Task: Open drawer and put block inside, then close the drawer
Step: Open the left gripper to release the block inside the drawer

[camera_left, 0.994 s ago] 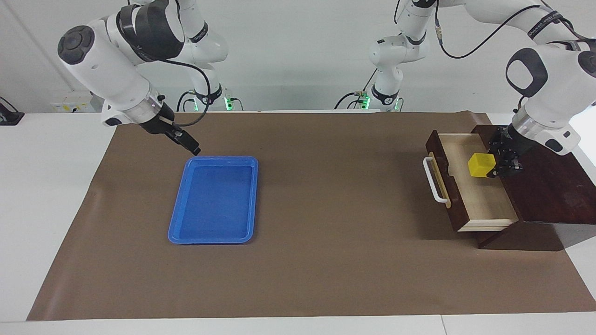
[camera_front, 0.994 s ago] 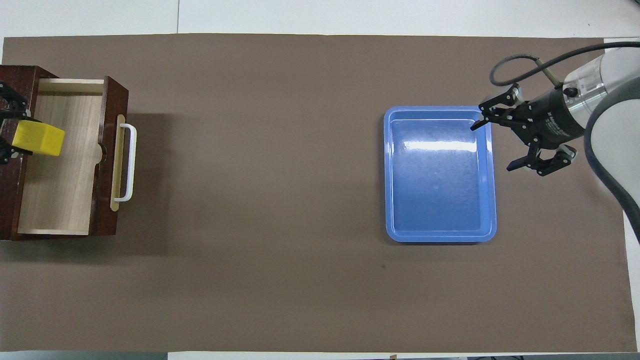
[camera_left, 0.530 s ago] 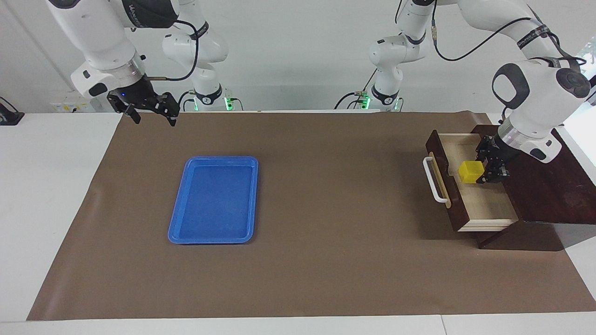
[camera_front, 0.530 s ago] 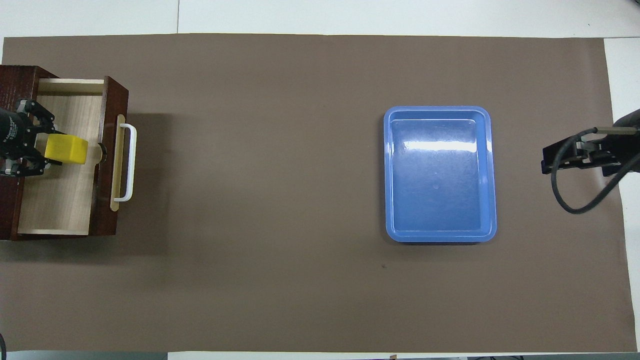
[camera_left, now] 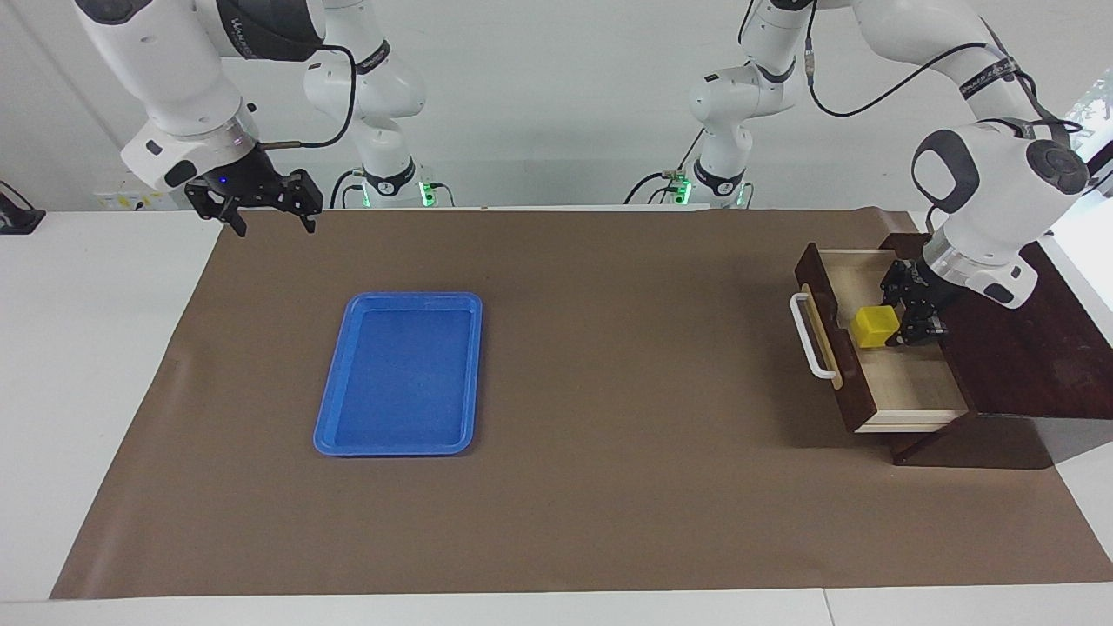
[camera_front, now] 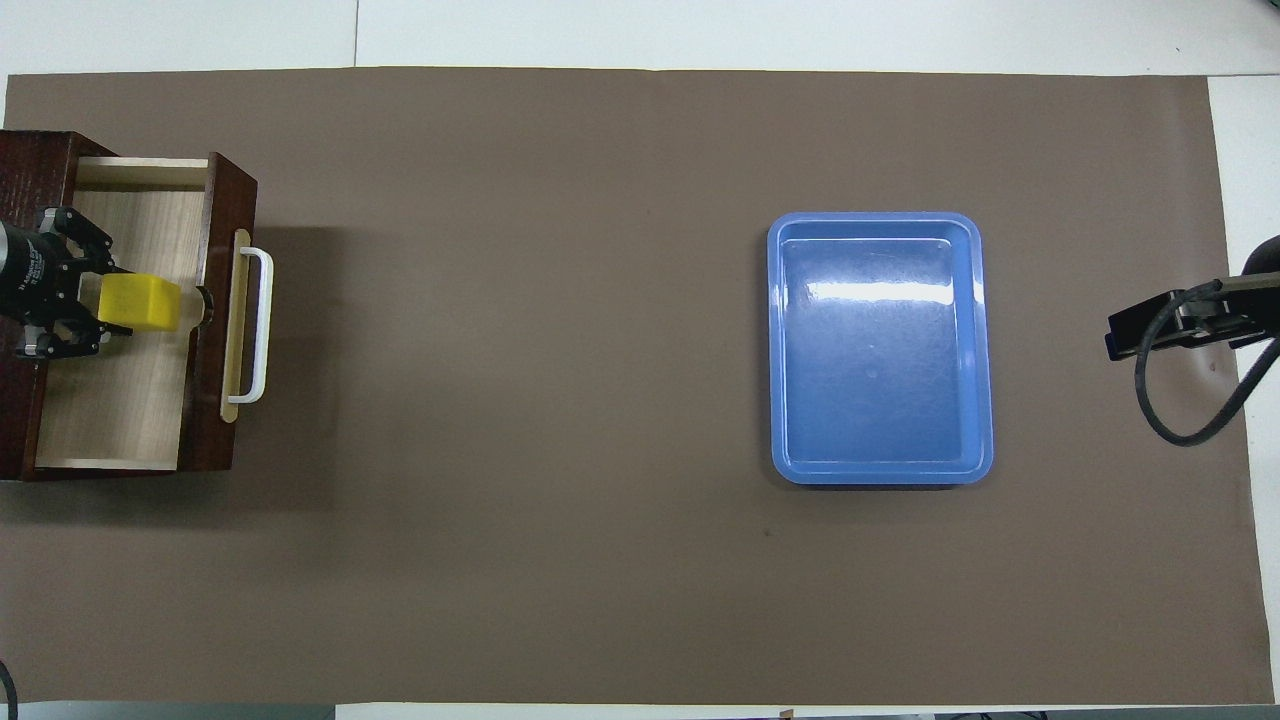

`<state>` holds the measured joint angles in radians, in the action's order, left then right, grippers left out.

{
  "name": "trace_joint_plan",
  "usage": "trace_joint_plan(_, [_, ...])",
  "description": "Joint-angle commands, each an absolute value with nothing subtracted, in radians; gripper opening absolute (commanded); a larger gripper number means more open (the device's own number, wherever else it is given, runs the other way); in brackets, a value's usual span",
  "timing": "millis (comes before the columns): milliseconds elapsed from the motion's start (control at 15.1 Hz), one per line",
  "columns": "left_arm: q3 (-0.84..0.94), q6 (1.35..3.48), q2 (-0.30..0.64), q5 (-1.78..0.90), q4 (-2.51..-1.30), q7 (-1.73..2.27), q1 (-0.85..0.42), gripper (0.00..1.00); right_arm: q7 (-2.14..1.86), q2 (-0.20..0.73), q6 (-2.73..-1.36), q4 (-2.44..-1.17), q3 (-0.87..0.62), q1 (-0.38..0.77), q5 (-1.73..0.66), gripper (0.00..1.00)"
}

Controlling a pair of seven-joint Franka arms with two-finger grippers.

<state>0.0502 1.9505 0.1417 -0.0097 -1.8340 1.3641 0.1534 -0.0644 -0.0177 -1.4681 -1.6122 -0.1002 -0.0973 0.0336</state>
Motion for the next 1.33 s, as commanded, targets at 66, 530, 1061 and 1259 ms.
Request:
trace_joint_plan(66, [0.055, 2.003, 0.084, -0.026, -1.933, 1.370, 0.155, 0.00, -0.049, -0.035, -1.480, -1.629, -0.117, -0.117, 0.046, 1.00])
trace_joint_plan(530, [0.055, 2.026, 0.068, -0.026, -1.971, 1.361, 0.152, 0.00, -0.014, -0.025, -1.465, -1.589, -0.117, -0.118, 0.018, 1.00])
trace_joint_plan(1061, [0.061, 1.935, 0.061, -0.026, -1.892, 1.390, 0.133, 1.00, -0.012, -0.028, -1.471, -1.591, -0.115, -0.117, 0.018, 1.00])
trace_joint_plan(1259, [0.066, 1.797, 0.066, -0.028, -1.745, 1.399, 0.107, 1.00, -0.012, -0.028, -1.473, -1.592, -0.115, -0.110, 0.018, 1.00])
